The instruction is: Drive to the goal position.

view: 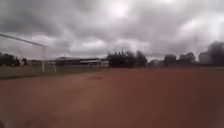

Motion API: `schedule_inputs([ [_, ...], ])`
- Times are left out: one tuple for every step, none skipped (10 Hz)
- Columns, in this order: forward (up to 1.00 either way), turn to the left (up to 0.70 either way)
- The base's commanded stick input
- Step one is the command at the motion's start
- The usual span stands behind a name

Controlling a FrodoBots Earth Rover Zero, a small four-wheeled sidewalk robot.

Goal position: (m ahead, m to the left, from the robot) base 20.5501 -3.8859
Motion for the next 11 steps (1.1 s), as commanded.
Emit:
schedule_inputs([
  [0.7,0.0],
  [0.7,0.0],
  [0.7,0.0],
  [0.7,0.0],
  [0.7,0.0],
  [0.7,0.0],
  [0.7,0.0],
  [0.7,0.0],
  [0.7,0.0],
  [0.7,0.0],
  [0.7,0.0],
])
